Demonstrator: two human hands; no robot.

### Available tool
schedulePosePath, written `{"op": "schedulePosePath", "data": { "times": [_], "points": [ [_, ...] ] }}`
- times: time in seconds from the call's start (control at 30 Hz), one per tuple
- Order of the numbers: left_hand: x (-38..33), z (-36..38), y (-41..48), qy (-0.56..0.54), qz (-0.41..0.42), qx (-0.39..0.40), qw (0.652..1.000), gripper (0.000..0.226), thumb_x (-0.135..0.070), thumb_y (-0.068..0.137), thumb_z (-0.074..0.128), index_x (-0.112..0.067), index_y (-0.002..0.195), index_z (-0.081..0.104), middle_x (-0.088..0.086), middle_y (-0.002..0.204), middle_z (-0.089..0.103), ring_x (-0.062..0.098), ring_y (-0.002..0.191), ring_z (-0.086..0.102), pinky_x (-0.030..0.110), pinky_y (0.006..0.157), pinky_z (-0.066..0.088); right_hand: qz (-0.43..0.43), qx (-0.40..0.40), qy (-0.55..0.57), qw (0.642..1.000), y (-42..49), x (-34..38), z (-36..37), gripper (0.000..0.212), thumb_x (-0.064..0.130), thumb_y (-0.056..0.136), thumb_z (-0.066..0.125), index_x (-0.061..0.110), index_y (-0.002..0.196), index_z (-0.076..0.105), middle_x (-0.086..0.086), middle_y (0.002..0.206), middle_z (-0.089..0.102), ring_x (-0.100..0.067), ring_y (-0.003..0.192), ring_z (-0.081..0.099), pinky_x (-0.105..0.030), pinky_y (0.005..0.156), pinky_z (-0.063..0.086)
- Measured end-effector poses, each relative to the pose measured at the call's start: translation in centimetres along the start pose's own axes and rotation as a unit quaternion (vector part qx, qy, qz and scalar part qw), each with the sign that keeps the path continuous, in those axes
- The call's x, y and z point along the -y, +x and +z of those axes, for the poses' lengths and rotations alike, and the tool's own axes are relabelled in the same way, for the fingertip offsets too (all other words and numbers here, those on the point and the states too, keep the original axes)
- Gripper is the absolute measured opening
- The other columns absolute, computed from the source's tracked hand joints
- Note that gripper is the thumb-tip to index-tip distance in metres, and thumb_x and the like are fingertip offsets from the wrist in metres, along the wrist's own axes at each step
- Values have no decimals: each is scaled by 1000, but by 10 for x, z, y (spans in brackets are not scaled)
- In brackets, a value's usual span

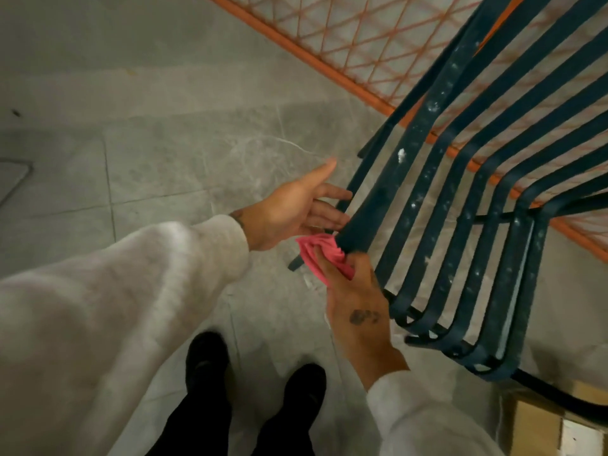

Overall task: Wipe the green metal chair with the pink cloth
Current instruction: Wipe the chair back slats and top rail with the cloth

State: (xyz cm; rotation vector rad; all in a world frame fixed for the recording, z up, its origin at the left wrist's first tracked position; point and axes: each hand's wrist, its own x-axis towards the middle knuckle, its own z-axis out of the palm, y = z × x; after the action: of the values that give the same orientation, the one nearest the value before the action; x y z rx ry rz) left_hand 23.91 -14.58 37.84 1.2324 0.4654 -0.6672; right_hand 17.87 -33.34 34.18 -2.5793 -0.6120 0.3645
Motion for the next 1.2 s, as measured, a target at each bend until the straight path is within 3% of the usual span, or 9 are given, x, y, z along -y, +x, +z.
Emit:
{"op": "schedulePosePath", "data": {
  "times": [0.07, 0.23, 0.37, 0.5, 0.63, 0.83, 1.0, 1.13, 1.2],
  "points": [
    [6, -1, 1, 18, 8, -7, 1000, 70, -70, 91, 26, -21, 126, 62, 11, 113, 71, 25, 110, 65, 44, 109, 38, -26, -28, -36, 999, 0, -1, -5, 42, 24, 98, 47, 29, 139, 55, -4, 114, 56, -21, 85, 61, -39, 71, 61],
    [16, -6, 1, 31, 17, -15, 999, 73, -73, 89, 24, -23, 117, 69, 10, 117, 69, 21, 111, 64, 42, 110, 38, -26, -94, 12, 995, 8, 2, -20, 39, 27, 97, 49, 13, 132, 60, 30, 110, 46, 2, 65, 55, -1, 61, 45],
    [19, -4, 4, 55, 9, 0, 998, 73, -69, 92, 22, -18, 116, 69, 6, 112, 71, 19, 106, 66, 41, 108, 40, -89, -48, -151, 983, 8, -31, 21, 60, 11, 81, 75, 20, 134, 50, -15, 100, 58, -21, 63, 58, -27, 53, 58],
    [32, -7, 14, 70, 12, -6, 997, 73, -71, 91, 23, -20, 111, 71, 0, 111, 72, 16, 109, 64, 43, 109, 38, -75, 40, -231, 969, 20, -57, 54, 61, 19, 89, 70, 33, 134, 31, -12, 112, 59, -25, 92, 62, -38, 78, 60],
    [53, -9, 28, 61, 7, -26, 998, 68, -70, 91, 28, -21, 108, 73, -5, 109, 72, 12, 109, 63, 44, 109, 38, -68, 33, -272, 959, 28, -60, 66, 56, 17, 86, 69, 33, 137, 52, -11, 111, 55, -27, 94, 59, -41, 69, 60],
    [61, -7, 30, 21, 26, -32, 999, 68, -69, 91, 30, -20, 107, 73, -5, 110, 73, 12, 109, 64, 43, 109, 38, -46, 15, -207, 977, 18, -45, 44, 47, 20, 88, 69, 28, 133, 59, -12, 109, 58, -26, 88, 62, -39, 70, 61],
    [40, -6, 19, 43, 54, -24, 997, 77, -67, 93, 27, -8, 101, 75, 6, 100, 75, 18, 99, 68, 41, 107, 42, -57, -54, -15, 997, 8, -12, -16, 47, 58, 93, 45, 31, 128, 59, 36, 113, 59, 12, 98, 60, -6, 78, 49],
    [14, -1, 8, 23, 66, -8, 998, 81, -70, 92, 25, -6, 100, 75, 12, 100, 74, 26, 102, 68, 44, 105, 44, -73, -113, -36, 990, 25, -5, -44, 48, 27, 98, 41, 30, 146, 46, -7, 119, 53, -11, 71, 58, -25, 63, 60],
    [1, 3, 6, 37, 69, 1, 997, 85, -72, 91, 22, -6, 101, 75, 11, 100, 74, 23, 102, 67, 43, 106, 43, -75, -121, -34, 989, 27, -5, -48, 52, 29, 97, 39, 37, 149, 37, -5, 120, 50, -12, 72, 58, -28, 62, 60]
  ]
}}
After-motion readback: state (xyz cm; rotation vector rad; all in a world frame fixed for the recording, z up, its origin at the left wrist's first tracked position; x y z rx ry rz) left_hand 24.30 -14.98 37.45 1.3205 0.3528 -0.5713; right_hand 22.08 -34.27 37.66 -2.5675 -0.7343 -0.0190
